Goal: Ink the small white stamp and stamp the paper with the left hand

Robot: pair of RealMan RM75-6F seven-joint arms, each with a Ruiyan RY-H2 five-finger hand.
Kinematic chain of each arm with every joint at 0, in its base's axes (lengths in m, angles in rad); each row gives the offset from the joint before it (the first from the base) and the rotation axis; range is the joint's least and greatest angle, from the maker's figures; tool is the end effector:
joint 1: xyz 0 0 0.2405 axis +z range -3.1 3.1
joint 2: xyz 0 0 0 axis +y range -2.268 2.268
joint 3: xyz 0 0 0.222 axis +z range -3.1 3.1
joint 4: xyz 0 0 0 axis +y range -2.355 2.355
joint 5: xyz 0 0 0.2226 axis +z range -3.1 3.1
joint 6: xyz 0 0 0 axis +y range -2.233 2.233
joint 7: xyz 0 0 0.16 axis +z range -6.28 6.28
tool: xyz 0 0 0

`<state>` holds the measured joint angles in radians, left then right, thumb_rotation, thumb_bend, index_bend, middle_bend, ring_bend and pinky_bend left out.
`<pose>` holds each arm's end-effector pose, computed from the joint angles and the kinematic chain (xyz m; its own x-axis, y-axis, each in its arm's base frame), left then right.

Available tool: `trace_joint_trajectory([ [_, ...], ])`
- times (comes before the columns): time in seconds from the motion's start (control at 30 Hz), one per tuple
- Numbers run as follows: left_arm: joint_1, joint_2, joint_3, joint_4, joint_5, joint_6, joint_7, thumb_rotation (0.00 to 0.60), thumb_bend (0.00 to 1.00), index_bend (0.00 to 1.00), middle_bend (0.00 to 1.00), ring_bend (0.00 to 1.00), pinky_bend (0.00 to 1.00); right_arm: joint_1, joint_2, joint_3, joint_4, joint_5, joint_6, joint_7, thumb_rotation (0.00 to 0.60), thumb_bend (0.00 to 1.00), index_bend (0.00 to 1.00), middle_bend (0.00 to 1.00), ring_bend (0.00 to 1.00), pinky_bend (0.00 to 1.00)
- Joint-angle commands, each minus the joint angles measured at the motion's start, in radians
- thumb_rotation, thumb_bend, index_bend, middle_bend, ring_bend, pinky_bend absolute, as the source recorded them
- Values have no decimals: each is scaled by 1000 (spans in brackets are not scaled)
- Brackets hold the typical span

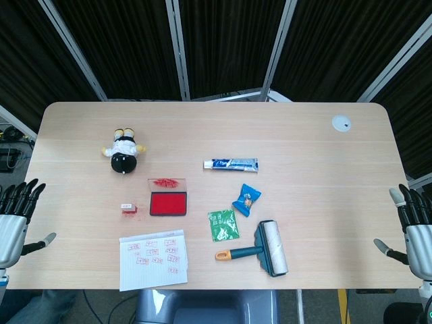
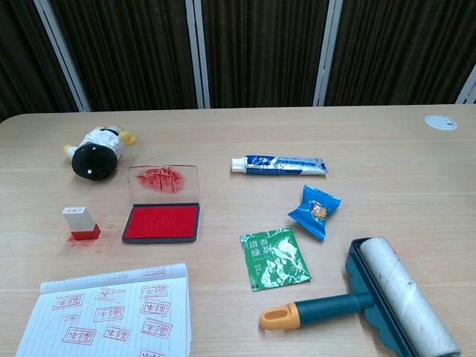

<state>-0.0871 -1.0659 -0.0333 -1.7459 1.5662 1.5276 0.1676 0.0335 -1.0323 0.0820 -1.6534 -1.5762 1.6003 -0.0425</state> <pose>-0.2511 0.1899 0.1357 0.4761 -0.0315 0.8788 0.8753 -0.0794 -0.4771 -0.2725 -0.1864 0.1702 0.4707 0.1272 0.8731 -0.8774 -0.0368 0.4784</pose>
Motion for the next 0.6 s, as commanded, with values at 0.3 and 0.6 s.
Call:
trace_joint_trajectory([
  [0.3,-15,-9,-5,22,-17,-30,3,600,0,0,0,32,101,0,2,-2,-6,1,-3,-1,600,0,0,0,0,0],
  [0.6,-121,-73,-37,68,-95,-216,-68,600,0,0,3,667,776,2,5,1,-9,11,-9,0,600,0,0,0,0,0],
])
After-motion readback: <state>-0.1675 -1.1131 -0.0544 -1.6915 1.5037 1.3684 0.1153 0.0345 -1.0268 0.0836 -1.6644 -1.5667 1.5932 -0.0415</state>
